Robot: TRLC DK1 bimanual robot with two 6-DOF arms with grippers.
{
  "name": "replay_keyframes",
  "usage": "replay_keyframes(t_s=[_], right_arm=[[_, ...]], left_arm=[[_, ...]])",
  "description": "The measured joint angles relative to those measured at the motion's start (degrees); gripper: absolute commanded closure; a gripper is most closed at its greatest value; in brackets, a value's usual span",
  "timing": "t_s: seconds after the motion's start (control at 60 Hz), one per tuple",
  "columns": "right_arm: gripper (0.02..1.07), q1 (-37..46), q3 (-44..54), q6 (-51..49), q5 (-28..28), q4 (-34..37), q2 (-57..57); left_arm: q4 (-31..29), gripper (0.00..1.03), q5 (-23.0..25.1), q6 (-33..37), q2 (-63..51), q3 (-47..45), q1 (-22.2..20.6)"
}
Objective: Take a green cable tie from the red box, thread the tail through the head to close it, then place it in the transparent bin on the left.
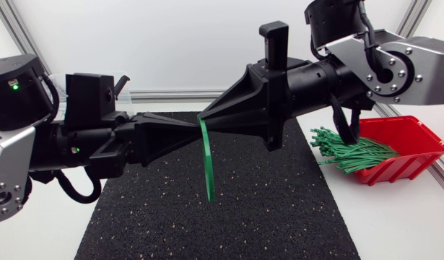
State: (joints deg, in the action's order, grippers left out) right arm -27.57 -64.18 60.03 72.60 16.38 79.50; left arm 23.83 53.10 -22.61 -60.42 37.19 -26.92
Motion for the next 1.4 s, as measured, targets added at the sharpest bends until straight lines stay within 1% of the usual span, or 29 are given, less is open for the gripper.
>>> replay_keyframes(t_s=[0.033,0.05,0.067,0.117,0.217,0.317,0.5,0.667,0.683,0.7,0.733,0.767,0.85,0.933,1.017,1.067,1.083,1.1,1.4], right_arm=[[0.58,0.0,0.0,-0.1,-0.5,0.5,-1.1],[0.53,0.1,0.0,-0.2,-0.4,1.1,-1.5],[0.53,0.1,0.0,-0.4,-0.2,1.6,-1.7],[0.53,0.7,0.0,-1.3,1.3,3.6,-2.4],[0.53,3.9,0.0,-1.5,2.0,3.7,-2.7],[0.53,5.2,0.0,-1.6,2.6,3.1,-1.7],[0.53,5.1,-1.6,-1.6,2.6,3.1,5.7],[0.54,3.2,-4.6,-1.6,2.6,3.1,6.4],[0.55,2.8,-4.7,-1.6,2.6,3.1,6.4],[0.58,2.4,-4.7,-1.6,2.6,3.2,6.4],[0.59,2.0,-4.7,-1.6,2.6,3.2,6.4],[0.62,1.6,-4.7,-1.6,2.6,3.3,6.4],[0.64,1.1,-4.7,-1.6,2.6,3.3,6.4],[0.78,1.0,-4.7,-1.7,2.6,3.3,6.4],[0.88,1.2,-4.3,-1.7,2.4,2.7,6.4],[0.95,1.4,-3.6,-1.7,2.3,1.9,6.4],[1.0,1.4,-3.2,-1.7,2.0,1.5,6.4],[1.01,1.4,-2.8,-1.7,1.5,1.4,6.3],[1.01,2.0,-1.2,-1.5,-0.4,-1.4,4.5]], left_arm=[[0.7,1.0,0.7,0.6,-0.3,0.0,0.5],[0.7,1.0,0.8,0.8,-0.5,0.0,0.5],[0.7,1.0,0.8,0.8,-0.6,0.0,0.5],[0.9,1.0,0.8,1.6,-1.2,0.0,0.7],[0.9,1.0,0.8,3.0,-1.9,0.0,1.2],[0.9,1.0,0.8,4.1,-2.0,0.0,1.1],[1.4,1.0,0.5,4.7,-2.2,-0.1,0.2],[1.4,1.0,0.3,4.9,-2.7,-0.1,-0.5],[1.4,1.0,0.1,5.1,-2.8,-0.1,-0.6],[1.4,1.0,0.1,5.2,-3.0,-0.1,-0.7],[1.4,1.0,-0.1,5.3,-3.0,-0.1,-0.7],[1.4,1.0,-0.1,5.8,-3.1,-0.1,-0.7],[1.4,1.0,-0.3,6.0,-3.1,-0.1,-0.7],[1.4,1.0,-0.5,6.0,-3.1,-0.1,-0.7],[1.4,1.0,-0.5,6.0,-3.1,-0.1,-0.7],[1.4,1.0,-0.5,6.0,-3.1,-0.1,-0.7],[1.4,1.0,-0.5,6.0,-3.1,-0.1,-0.7],[1.4,1.0,-0.5,6.0,-3.1,-0.1,-0.7],[0.8,1.0,-1.0,6.0,-2.7,-0.1,-1.5]])
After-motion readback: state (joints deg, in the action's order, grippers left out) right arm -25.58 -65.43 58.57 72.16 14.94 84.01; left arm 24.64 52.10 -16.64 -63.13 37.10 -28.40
